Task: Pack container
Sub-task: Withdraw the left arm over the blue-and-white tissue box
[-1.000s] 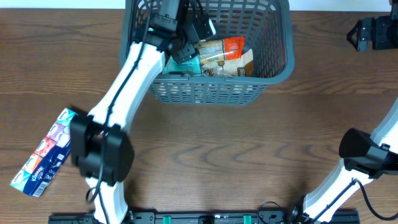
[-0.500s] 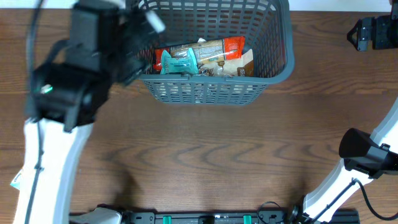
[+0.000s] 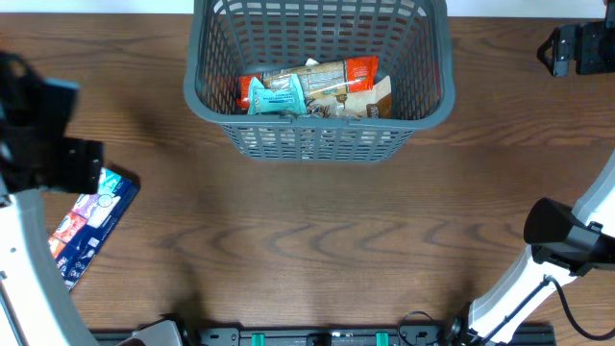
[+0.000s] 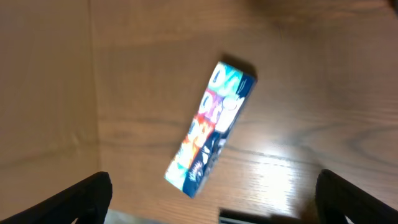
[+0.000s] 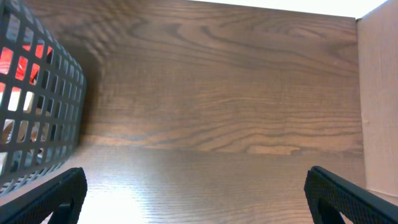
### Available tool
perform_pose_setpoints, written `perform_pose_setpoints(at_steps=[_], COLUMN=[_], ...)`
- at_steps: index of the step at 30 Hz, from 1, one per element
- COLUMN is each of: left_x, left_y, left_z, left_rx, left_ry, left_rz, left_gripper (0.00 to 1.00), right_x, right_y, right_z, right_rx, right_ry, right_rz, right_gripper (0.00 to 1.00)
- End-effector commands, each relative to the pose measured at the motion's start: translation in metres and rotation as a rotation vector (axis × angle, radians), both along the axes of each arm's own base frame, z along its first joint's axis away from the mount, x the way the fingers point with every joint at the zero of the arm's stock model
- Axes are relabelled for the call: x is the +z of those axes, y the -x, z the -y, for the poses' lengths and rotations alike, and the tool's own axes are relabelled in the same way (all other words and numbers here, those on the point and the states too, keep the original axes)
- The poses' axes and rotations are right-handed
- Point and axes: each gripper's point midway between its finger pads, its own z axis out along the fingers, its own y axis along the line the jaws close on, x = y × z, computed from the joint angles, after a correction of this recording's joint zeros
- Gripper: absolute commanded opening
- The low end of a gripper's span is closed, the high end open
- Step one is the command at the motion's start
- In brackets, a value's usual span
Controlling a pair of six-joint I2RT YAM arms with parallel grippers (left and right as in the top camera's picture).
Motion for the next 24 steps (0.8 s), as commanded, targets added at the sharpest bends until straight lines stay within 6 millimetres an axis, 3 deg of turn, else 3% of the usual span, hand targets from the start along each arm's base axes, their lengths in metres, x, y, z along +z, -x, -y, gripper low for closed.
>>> perform_pose_setpoints(at_steps=[1, 7, 17, 24], left_x=[-0.021, -0.078, -0.177, -0.199], left_y=[0.003, 0.007, 0.016, 0.011], left_z=[-0.012, -0.049, -0.046, -0.05], left_rx=[0.048, -0.007, -0.166, -0.258], left_ry=[0.11, 0.091, 0.207, 0.221], left_rz=[0.007, -0.101, -0.357, -0.413], left_gripper=[0.97, 0.99, 0.98, 0.99], right_x=[0.001, 0.002, 0.002, 0.002], right_y=[-0.002, -0.003, -0.003, -0.002], right_z=[0.0, 0.0, 0.0, 0.0], right_rx=[0.011, 0.02, 0.032, 0.039], right_ry=[0.002, 0.011, 0.02, 0.024], right_rz=[0.009, 0.013, 0.012, 0.01], right_gripper=[0.99, 0.99, 0.99, 0.99])
